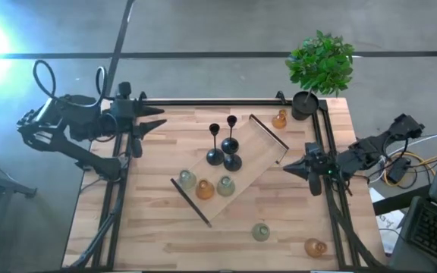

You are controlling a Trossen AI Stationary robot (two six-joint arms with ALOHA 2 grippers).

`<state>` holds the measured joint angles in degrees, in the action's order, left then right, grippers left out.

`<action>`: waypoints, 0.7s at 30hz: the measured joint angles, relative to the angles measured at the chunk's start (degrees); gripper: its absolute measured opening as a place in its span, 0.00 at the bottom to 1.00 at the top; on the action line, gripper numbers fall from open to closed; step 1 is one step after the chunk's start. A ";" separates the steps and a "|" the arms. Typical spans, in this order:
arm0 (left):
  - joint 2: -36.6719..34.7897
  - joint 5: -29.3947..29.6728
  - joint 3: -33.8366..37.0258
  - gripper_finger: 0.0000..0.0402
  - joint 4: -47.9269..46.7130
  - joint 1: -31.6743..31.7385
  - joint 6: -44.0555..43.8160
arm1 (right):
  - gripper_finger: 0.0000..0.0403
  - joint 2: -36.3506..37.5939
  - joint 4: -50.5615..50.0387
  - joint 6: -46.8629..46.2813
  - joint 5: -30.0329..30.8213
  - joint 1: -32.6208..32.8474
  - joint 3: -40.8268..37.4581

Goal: Pick & Place candle stick holders
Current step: Put the bottom yellow candle holder on the shelf

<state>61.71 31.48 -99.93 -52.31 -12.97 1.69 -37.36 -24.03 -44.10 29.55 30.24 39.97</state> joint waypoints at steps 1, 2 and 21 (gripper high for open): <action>-0.96 0.21 1.87 0.30 1.18 0.00 -0.21 | 0.02 -0.15 -0.01 -1.03 1.13 1.10 0.00; -1.97 0.68 3.77 0.30 2.38 0.00 -0.35 | 0.02 -0.36 0.00 -2.08 2.26 2.17 0.00; -13.13 6.41 20.54 0.30 15.73 0.00 -2.82 | 0.02 -14.19 -1.22 -10.62 16.77 17.10 9.45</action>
<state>48.58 37.88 -79.40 -36.58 -12.97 -1.13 -51.56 -25.25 -54.72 46.32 47.34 49.42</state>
